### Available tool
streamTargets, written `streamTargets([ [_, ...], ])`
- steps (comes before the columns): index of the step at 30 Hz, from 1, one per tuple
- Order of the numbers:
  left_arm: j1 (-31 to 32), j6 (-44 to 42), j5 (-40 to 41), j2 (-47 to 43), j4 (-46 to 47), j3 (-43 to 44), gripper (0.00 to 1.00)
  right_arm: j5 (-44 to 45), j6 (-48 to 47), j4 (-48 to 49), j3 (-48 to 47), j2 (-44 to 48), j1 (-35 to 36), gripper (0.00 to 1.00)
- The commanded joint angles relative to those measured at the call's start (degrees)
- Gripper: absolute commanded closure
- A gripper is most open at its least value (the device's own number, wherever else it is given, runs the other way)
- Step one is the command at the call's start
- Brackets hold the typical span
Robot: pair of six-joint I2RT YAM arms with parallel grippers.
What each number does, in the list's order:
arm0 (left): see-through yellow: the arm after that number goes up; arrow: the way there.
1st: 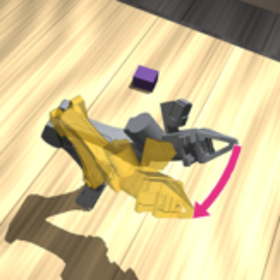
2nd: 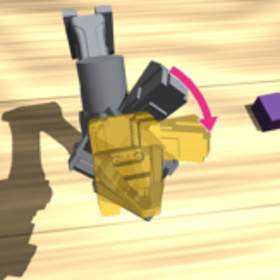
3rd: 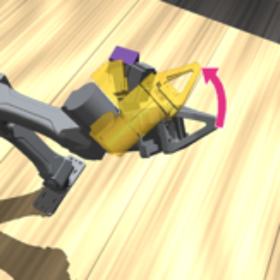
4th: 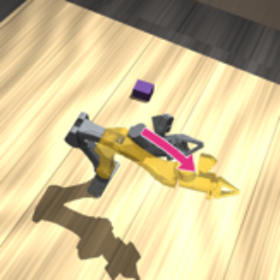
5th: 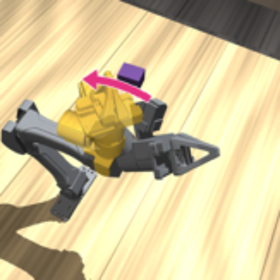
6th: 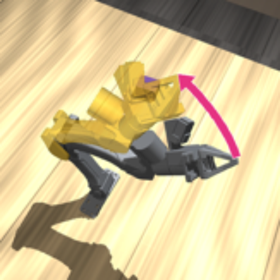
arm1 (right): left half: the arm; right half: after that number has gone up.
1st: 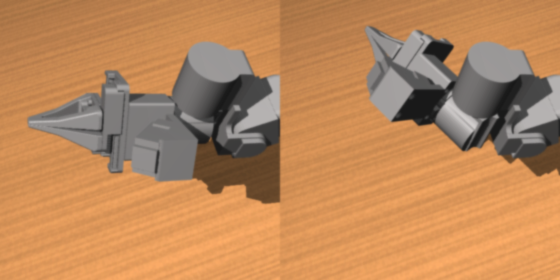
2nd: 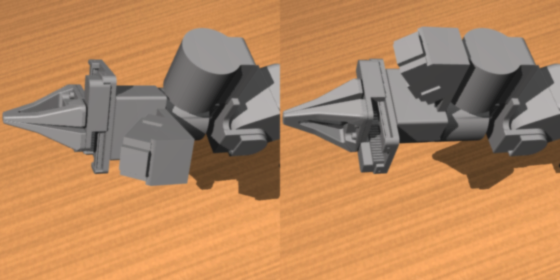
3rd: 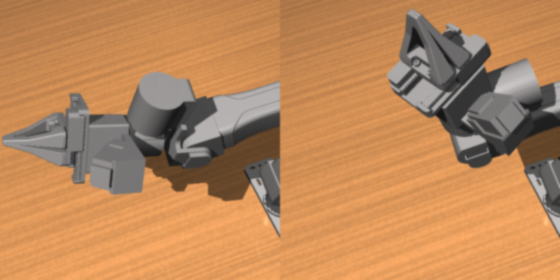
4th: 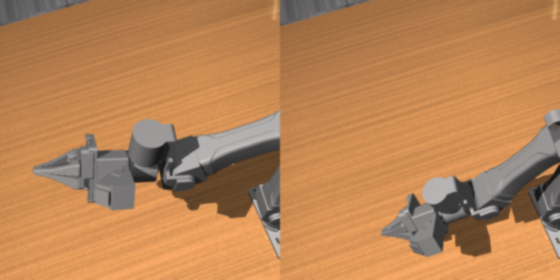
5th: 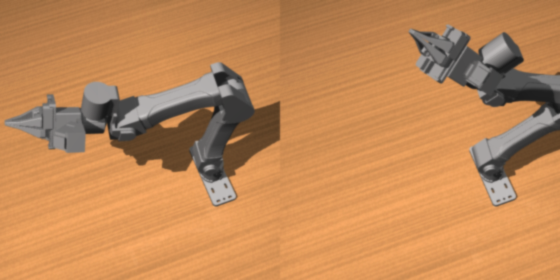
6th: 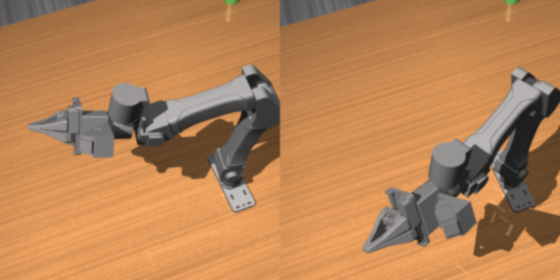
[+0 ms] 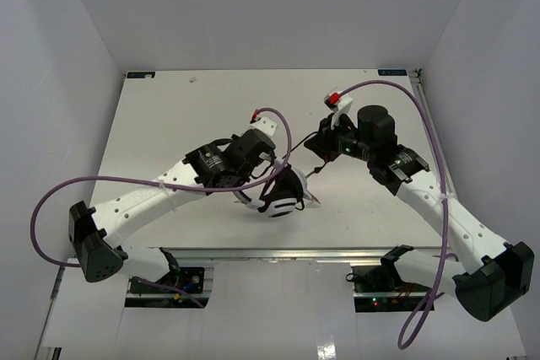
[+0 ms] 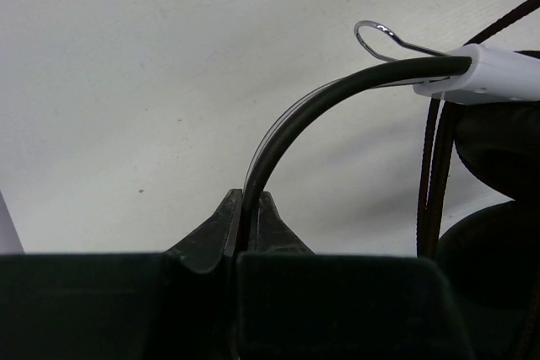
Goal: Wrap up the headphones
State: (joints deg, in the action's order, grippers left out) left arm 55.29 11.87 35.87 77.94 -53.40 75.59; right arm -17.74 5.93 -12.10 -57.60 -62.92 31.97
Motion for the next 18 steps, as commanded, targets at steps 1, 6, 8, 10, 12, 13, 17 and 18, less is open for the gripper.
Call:
streamTargets([
  [1, 0.0, 3.3, 8.9, 0.1, -0.3, 4.0, 1.0, 0.0, -1.1, -1.9, -1.7, 2.8, 1.1, 0.92],
  [6, 0.0, 7.3, 15.6, 2.1, -2.4, 3.9, 1.0, -1.1, -0.6, -1.4, -0.2, 3.3, 3.3, 0.92],
  [8, 0.0, 8.9, 17.2, 3.0, -3.0, 4.2, 1.0, -2.3, 0.1, -0.1, 0.7, 3.8, 4.8, 0.92],
  [10, -0.2, 11.3, 18.1, 3.9, -3.8, 4.8, 1.0, -3.8, 0.9, 1.4, 1.8, 4.2, 6.3, 0.92],
  [12, -0.3, 14.0, 19.1, 5.1, -5.4, 6.1, 1.0, -4.1, 1.9, 3.9, 4.0, 4.8, 9.0, 0.92],
  [13, -0.5, 15.4, 19.4, 5.4, -5.9, 6.9, 1.0, -3.5, 2.5, 4.7, 4.7, 5.1, 10.2, 0.92],
  [17, -1.1, 21.2, 20.7, 6.5, -7.5, 9.0, 1.0, -1.1, 4.8, 9.8, 8.6, 6.2, 16.5, 0.89],
  [18, -1.1, 22.0, 21.2, 6.9, -7.8, 9.4, 1.0, -0.2, 5.4, 10.5, 9.2, 6.3, 17.6, 0.88],
])
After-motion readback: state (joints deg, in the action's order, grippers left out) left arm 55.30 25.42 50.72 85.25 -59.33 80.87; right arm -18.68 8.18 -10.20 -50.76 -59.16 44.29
